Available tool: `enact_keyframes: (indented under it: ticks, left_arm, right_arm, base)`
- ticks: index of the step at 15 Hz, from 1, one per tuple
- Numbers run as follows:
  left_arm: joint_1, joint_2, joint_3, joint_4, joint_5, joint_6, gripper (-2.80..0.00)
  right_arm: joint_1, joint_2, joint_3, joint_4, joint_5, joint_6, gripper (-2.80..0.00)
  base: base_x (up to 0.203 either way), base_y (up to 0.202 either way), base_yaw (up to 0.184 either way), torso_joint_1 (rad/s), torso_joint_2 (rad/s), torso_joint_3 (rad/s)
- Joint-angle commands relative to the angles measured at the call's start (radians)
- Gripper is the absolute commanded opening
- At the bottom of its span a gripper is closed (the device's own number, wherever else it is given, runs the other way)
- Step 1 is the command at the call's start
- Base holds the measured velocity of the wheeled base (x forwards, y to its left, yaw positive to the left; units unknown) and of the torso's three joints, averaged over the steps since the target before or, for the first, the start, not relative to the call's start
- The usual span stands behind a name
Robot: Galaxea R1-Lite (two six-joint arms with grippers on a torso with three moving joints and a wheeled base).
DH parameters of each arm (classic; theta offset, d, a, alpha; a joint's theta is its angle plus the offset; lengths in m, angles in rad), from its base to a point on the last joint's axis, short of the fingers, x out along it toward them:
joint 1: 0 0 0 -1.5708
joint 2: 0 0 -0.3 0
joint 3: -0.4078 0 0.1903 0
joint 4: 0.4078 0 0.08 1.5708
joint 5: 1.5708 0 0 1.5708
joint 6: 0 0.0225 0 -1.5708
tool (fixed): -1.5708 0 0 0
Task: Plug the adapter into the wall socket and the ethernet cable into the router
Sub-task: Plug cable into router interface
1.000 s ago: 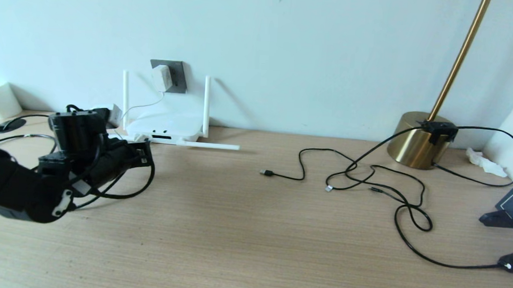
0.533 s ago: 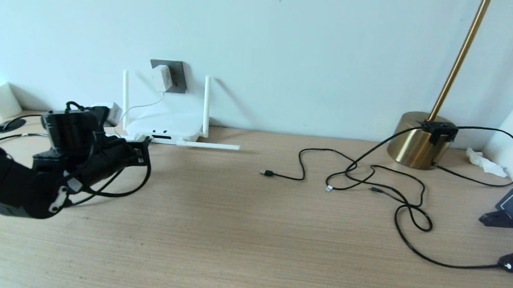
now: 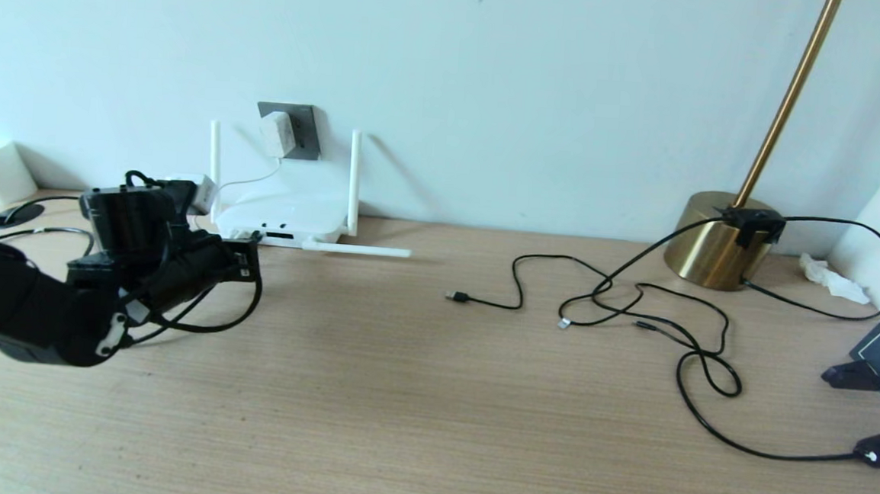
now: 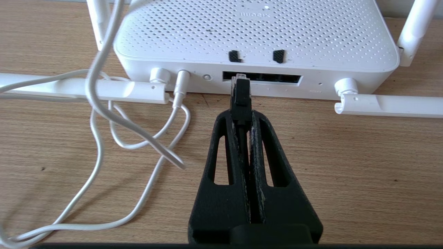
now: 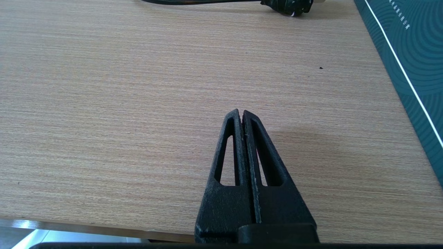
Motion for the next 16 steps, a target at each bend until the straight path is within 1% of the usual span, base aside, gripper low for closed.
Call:
enact_keyframes:
  ticks: [1, 11, 14, 16]
  left_arm:
    - [0.0, 0.006, -0.004, -0.005, 0.001, -0.002, -2.8]
    - [0.0, 0.021, -0.028, -0.005, -0.002, -0.003, -2.8]
    - [0.001, 0.022, -0.028, -0.007, -0.02, -0.034, -2.8]
    - [0.001, 0.022, -0.025, -0.007, -0.02, -0.037, -2.8]
  right_arm:
    - [0.0, 0.002, 0.001, 0.0, 0.0, -0.001, -2.8]
    - [0.0, 0.002, 0.001, 0.0, 0.0, -0.001, -2.8]
    - [0.0, 0.002, 0.0, 0.0, 0.0, -0.001, -2.8]
    - [0.0, 0.002, 0.001, 0.0, 0.0, -0.001, -2.8]
  base:
    - [0.0, 0.0, 0.0, 0.0, 0.0, 0.0]
    - [0.0, 0.0, 0.0, 0.0, 0.0, 0.0]
    - [0.0, 0.0, 0.0, 0.0, 0.0, 0.0]
    - [0.0, 0.0, 0.0, 0.0, 0.0, 0.0]
